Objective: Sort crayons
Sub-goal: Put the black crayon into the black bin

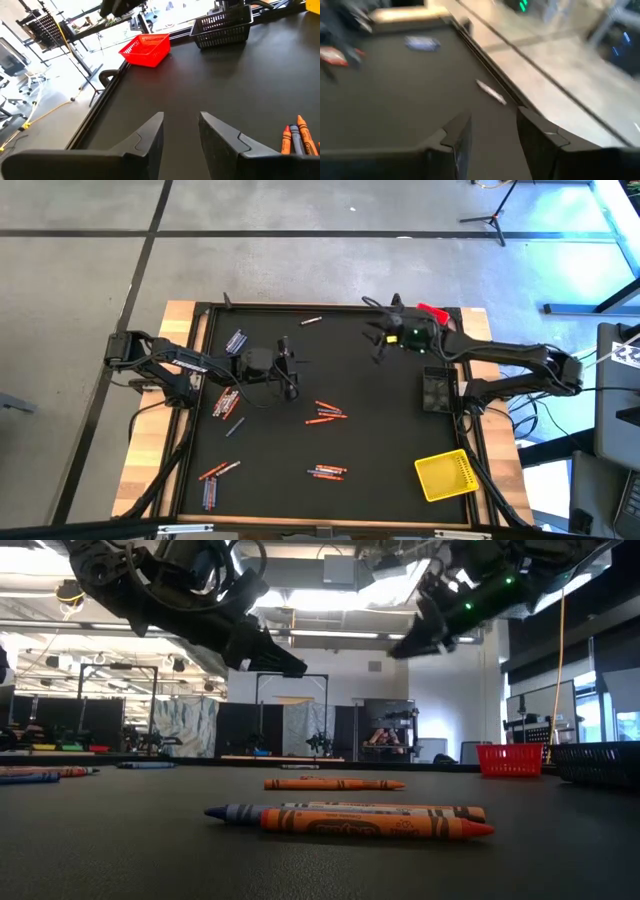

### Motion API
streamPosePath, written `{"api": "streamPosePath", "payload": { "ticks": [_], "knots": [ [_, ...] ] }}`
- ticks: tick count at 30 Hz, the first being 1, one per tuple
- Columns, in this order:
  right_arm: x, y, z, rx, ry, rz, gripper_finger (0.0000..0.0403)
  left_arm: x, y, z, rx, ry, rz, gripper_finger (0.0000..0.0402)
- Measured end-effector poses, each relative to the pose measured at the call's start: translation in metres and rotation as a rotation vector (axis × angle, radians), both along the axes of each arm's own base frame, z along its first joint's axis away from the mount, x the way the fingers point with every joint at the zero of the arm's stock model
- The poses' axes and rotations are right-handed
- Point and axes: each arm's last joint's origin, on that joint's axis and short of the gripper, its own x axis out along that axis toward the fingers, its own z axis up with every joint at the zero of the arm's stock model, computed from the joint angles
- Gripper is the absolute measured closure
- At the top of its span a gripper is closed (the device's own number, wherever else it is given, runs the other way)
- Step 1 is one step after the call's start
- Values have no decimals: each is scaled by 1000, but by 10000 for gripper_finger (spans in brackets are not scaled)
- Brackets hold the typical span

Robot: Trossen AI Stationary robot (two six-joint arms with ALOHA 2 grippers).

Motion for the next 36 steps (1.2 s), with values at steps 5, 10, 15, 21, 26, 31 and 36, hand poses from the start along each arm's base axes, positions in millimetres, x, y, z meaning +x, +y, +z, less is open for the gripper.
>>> {"api": "streamPosePath", "payload": {
  "ticks": [5,10,15,21,26,31,36],
  "knots": [
    [21,7,-1,-37,-105,127,251,0,1,0,-23,-10,47,286],
    [37,13,-10,-47,-142,205,251,-2,11,0,-62,-24,113,286],
    [45,15,-20,-73,-123,230,251,-9,36,-4,-124,-12,214,286],
    [45,15,-22,-67,-108,227,251,-17,81,1,-167,103,374,286],
    [45,15,-22,-65,-104,227,251,-24,120,10,-268,178,397,286],
    [45,15,-24,-60,-90,227,251,-27,148,11,-358,254,411,286],
    [44,15,-25,-56,-77,226,251,-23,167,3,-428,357,421,286]
  ]
}}
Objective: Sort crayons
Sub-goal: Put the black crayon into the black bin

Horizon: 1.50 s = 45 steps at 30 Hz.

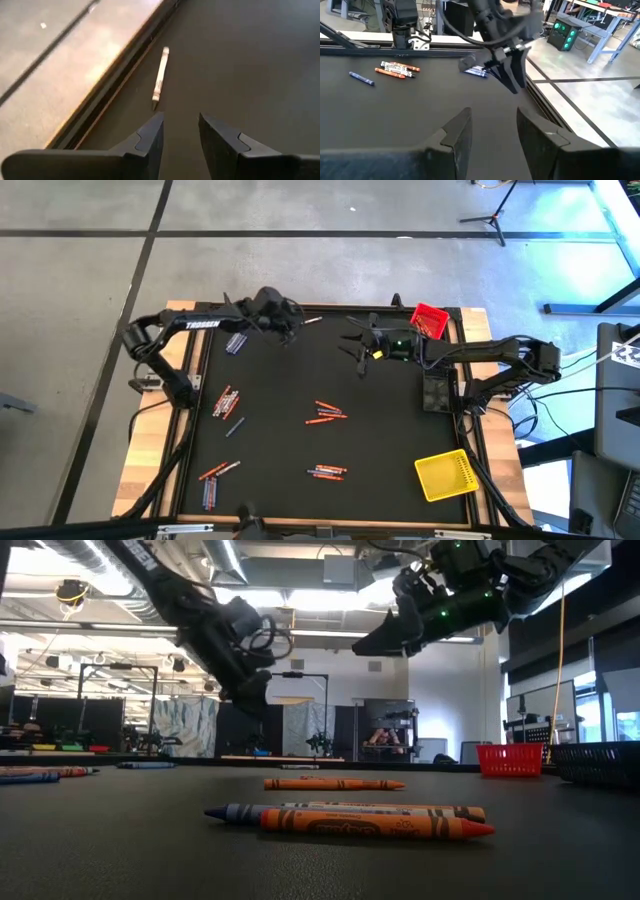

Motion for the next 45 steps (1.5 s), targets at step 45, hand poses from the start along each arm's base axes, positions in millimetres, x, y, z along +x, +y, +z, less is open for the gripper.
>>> {"api": "streamPosePath", "payload": {
  "ticks": [45],
  "knots": [
    [-1,0,-4,10,38,-2,251,54,79,-66,-190,164,-87,356]
  ]
}}
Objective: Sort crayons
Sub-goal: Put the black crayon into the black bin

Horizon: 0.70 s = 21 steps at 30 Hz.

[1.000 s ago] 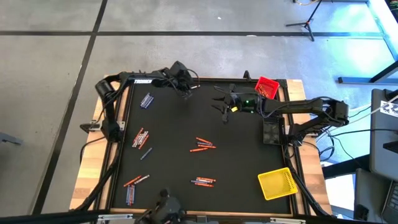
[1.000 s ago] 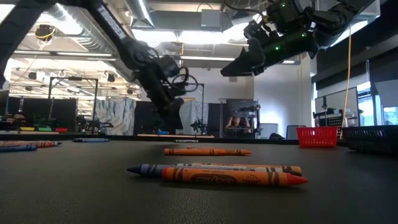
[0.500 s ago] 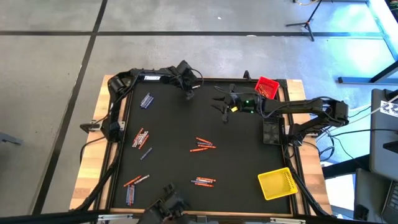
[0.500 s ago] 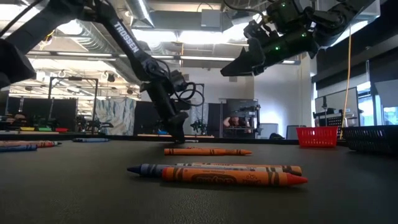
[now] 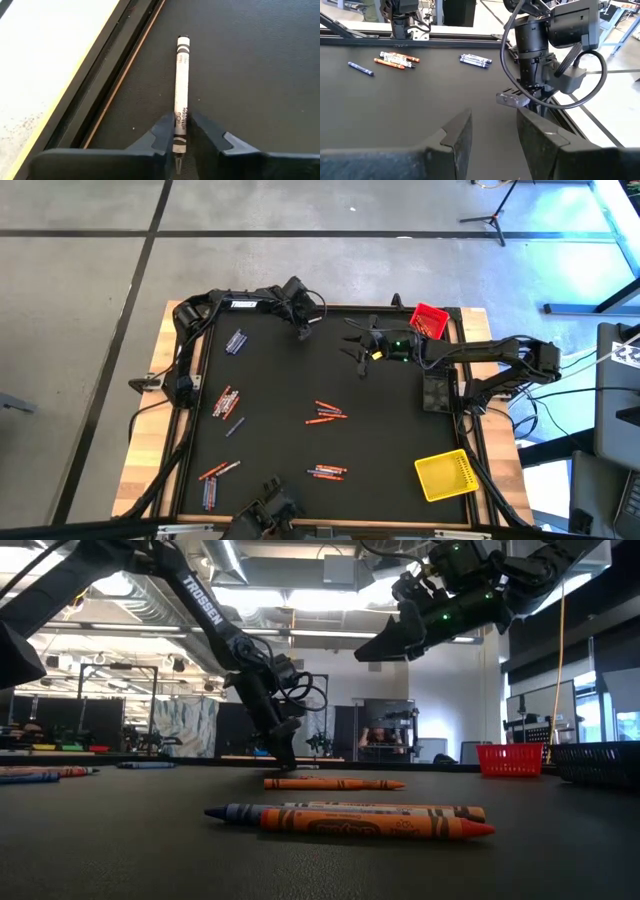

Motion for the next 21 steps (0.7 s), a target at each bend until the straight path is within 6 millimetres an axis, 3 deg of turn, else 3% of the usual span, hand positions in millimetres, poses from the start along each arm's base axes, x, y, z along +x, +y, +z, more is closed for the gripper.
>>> {"api": "streamPosePath", "payload": {
  "ticks": [6,15,21],
  "knots": [
    [0,0,0,0,1,0,251,0,0,0,0,4,-3,395],
    [0,0,-1,6,6,-1,251,3,-5,1,34,31,-8,392],
    [0,0,-1,50,-4,-34,251,8,-17,15,80,60,-13,392]
  ]
}}
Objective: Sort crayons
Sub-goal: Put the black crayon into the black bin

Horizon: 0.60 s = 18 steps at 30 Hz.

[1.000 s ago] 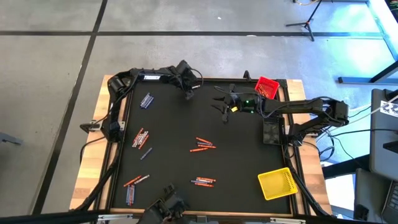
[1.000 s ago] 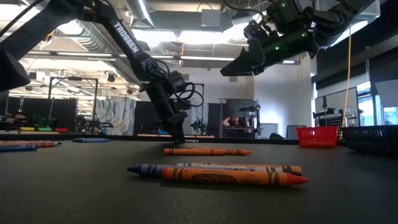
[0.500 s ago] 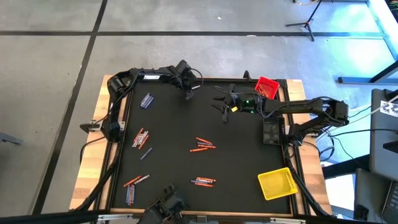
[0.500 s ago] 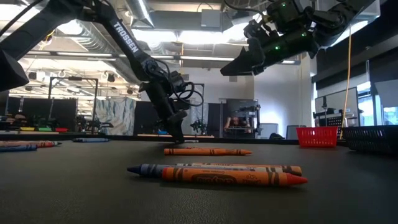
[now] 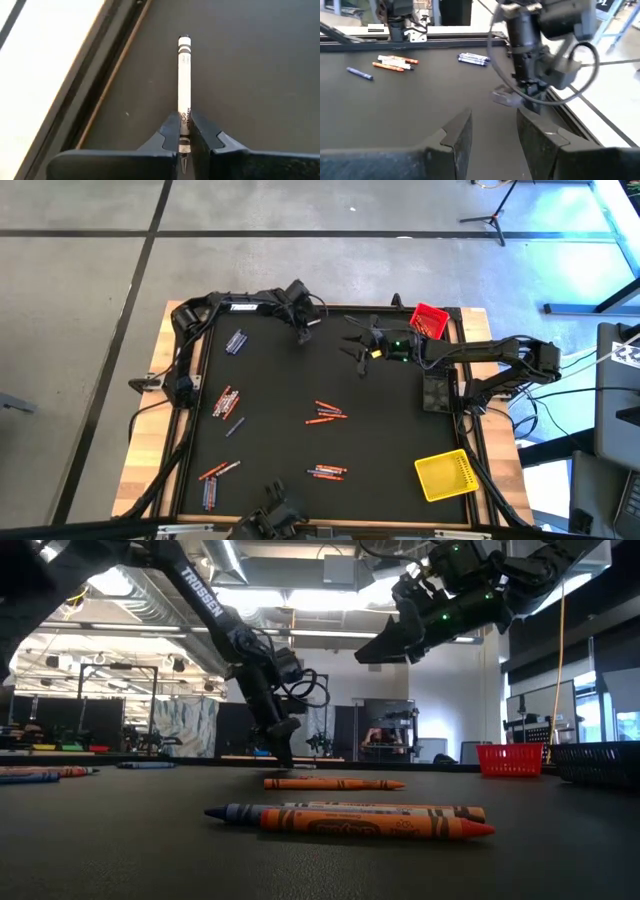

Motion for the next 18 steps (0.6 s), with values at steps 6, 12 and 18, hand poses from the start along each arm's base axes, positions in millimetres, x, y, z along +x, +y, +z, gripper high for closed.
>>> {"api": "streamPosePath", "payload": {
  "ticks": [6,12,18],
  "knots": [
    [0,0,0,-2,1,-7,210,8,-19,28,73,-5,-46,392],
    [-1,-1,-2,-2,25,-28,160,15,-47,52,111,-40,-115,392],
    [-6,-1,-2,-16,78,-98,153,2,-87,64,182,-116,-171,392]
  ]
}}
